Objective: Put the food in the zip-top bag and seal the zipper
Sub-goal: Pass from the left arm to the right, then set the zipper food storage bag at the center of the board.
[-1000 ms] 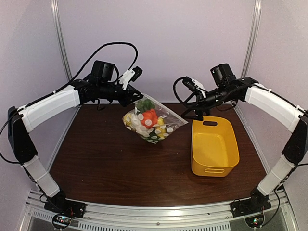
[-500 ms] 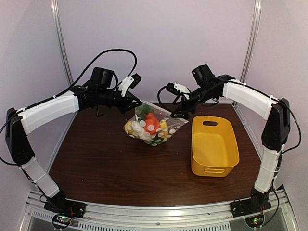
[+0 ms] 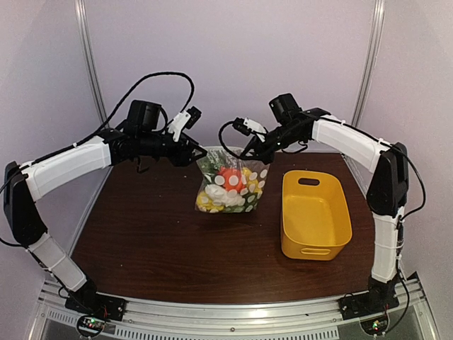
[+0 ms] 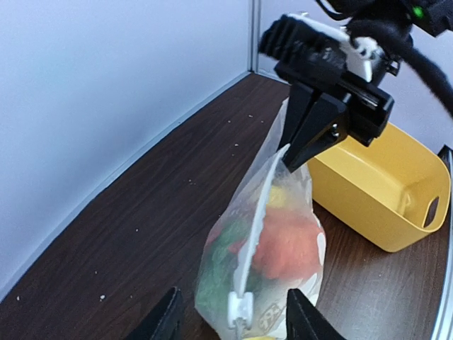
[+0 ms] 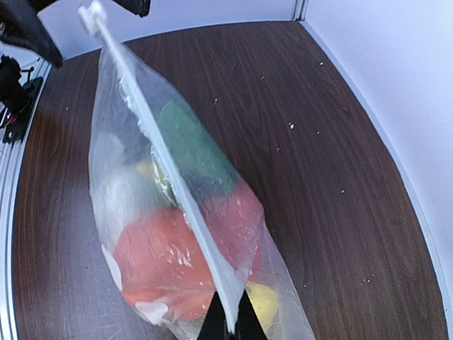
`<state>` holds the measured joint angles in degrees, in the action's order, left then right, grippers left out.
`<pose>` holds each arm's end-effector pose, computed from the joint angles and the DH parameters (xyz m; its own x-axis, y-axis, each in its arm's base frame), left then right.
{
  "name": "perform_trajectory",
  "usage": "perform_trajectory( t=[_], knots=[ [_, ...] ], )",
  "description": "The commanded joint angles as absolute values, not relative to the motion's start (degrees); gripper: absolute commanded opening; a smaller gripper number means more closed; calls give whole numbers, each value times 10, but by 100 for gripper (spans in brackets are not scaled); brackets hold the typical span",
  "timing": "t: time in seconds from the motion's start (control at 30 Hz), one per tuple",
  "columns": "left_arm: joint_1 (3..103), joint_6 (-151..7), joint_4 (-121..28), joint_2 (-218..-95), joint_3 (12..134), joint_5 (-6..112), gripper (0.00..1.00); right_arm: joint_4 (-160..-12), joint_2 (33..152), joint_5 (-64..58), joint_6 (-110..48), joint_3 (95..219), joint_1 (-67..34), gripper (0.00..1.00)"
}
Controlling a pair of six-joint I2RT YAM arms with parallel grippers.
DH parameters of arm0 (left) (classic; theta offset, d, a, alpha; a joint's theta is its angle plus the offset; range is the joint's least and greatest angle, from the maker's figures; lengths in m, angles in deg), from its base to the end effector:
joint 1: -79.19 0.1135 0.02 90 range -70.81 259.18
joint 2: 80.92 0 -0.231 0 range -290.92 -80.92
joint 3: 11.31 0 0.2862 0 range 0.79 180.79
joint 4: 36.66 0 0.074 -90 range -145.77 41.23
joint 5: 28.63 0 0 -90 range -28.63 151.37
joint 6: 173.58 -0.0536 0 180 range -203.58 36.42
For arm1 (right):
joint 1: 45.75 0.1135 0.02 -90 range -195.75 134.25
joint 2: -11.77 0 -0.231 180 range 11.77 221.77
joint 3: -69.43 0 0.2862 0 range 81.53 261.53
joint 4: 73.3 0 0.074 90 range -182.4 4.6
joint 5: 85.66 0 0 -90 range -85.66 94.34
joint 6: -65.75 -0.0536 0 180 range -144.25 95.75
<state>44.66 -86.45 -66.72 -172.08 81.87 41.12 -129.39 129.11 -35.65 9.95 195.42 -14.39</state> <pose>0.3358 -0.2536 0.2961 -0.3476 0.2962 -0.8897 0.8019 0.5857 -0.1183 0.3978 0.2828 0.2770 -0.0875 -0.5576 -0.8255 -0.9903 0.1386 0.0113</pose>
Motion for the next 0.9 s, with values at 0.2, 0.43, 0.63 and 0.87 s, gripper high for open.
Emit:
perform_trajectory(
  t=[0.2,0.43,0.63,0.87],
  knots=[
    [467,-846,-496,-1536,681,575,82,-1223,1250,-322,-1,1959,-107,0],
    [468,-866,-465,-1501,632,663,92,-1235,1154,-321,42,1747,-41,1],
    [468,-865,-472,-1513,630,668,92,-1266,1131,-328,64,1647,21,18],
    [468,-861,-499,-1512,646,661,94,-1452,1133,-415,138,1690,44,46]
  ],
)
